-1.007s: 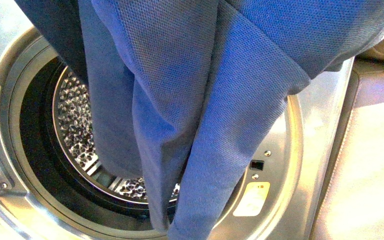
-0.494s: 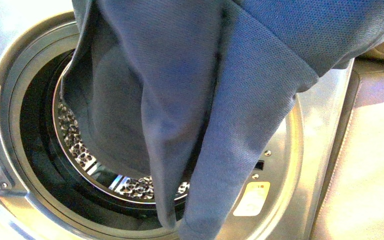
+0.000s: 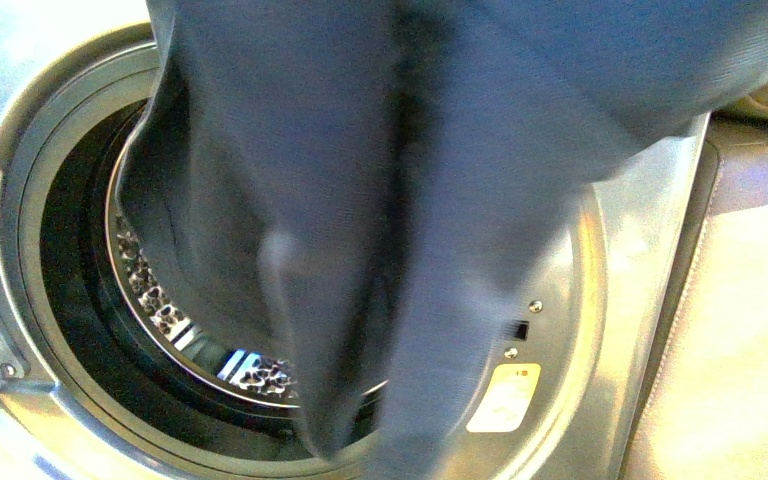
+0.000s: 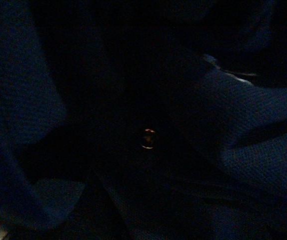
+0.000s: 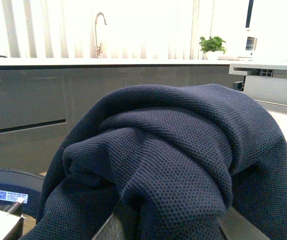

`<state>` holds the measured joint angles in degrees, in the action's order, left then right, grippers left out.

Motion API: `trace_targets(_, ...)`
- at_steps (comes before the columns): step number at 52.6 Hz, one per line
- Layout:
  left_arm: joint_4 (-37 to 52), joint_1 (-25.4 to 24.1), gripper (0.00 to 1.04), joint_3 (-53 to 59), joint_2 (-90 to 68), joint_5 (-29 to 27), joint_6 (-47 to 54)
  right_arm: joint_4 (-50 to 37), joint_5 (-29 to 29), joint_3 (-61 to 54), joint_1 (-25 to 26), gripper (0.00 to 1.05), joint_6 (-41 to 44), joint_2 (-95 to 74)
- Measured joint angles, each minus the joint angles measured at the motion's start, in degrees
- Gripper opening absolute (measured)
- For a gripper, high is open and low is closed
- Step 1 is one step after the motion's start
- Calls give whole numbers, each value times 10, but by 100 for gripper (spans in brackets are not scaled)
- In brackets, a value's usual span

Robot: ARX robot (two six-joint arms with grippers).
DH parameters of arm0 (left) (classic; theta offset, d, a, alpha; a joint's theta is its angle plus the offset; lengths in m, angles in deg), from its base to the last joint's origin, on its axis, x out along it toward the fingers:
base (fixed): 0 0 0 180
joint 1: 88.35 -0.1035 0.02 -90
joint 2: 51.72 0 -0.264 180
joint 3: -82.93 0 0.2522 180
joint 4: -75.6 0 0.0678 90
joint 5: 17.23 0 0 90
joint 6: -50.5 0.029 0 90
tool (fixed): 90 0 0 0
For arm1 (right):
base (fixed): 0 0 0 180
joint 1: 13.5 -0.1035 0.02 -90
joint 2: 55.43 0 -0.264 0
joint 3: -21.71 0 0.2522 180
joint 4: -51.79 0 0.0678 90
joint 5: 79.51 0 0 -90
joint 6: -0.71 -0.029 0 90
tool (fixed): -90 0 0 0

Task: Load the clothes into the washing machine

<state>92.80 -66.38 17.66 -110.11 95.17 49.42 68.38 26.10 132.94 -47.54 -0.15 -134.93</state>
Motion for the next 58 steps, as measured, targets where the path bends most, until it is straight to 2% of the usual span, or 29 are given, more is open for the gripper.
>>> trace_targets(9,-3,25,98,-5,-6,-25,13,0,-1,0,0,17,0,0)
trace_targets(35,75,90,98,-15,-33,5,-33,0,-1,0,0,17,0,0)
trace_targets(43,45,100,98,-43,-61,-50,-24,0,-1,0,0,17,0,0)
trace_targets(53,25,103,98,-80,-112,-163,-6,0,-3,0,1,17,0,0)
trace_targets(58,32,103,98,-90,-128,-196,-4,0,-3,0,1,17,0,0)
